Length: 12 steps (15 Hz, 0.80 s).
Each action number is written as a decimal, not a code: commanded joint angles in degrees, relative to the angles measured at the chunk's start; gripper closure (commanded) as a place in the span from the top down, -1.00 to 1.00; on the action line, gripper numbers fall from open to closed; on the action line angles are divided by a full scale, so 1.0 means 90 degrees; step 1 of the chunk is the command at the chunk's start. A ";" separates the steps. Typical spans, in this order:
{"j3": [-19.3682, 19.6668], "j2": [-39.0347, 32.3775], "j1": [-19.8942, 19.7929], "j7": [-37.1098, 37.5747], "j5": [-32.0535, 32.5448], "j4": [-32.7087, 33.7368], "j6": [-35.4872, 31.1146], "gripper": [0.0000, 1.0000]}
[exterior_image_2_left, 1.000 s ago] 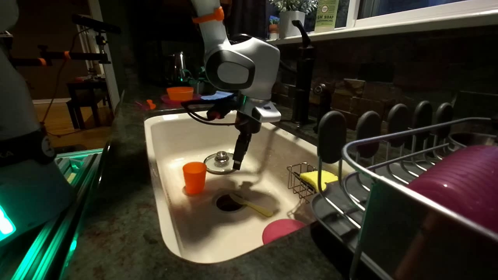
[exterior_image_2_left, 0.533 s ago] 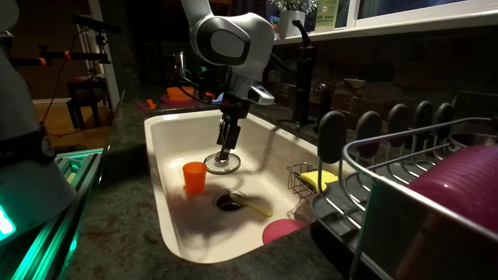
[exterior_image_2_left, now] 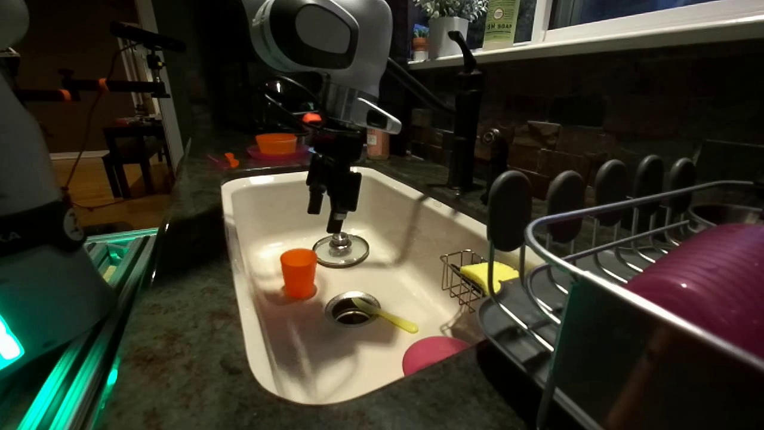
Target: Take the knife out of the drain
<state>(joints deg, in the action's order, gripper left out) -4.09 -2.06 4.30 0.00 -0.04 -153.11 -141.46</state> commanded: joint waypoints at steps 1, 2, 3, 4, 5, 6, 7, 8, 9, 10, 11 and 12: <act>-0.0004 0.1017 0.0003 0.0204 0.0553 -0.0476 0.0190 1.00; -0.0018 0.1223 -0.0009 0.0218 0.0613 -0.0504 0.0238 1.00; -0.0024 0.1384 -0.0021 0.0199 0.0615 -0.0515 0.0302 1.00; -0.0020 0.1515 -0.0007 0.0101 0.0468 -0.0453 0.0571 1.00; -0.0020 0.1682 -0.0009 0.0102 0.0459 -0.0431 0.0765 1.00; -0.0021 0.1839 -0.0015 0.0110 0.0465 -0.0392 0.0987 1.00; -0.0033 0.2012 -0.0036 0.0185 0.0525 -0.0367 0.1158 1.00; -0.0044 0.2127 -0.0041 0.0205 0.0544 -0.0340 0.1253 1.00; -0.0046 0.2268 -0.0034 0.0199 0.0518 -0.0345 0.1255 1.00; -0.0065 0.2373 -0.0038 0.0246 0.0537 -0.0349 0.1220 1.00; -0.0071 0.2458 -0.0040 0.0255 0.0534 -0.0355 0.1176 1.00; -0.0099 0.2556 -0.0039 0.0300 0.0553 -0.0356 0.1154 1.00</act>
<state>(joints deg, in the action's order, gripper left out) -4.15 17.24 4.26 1.00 3.80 -155.40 -131.96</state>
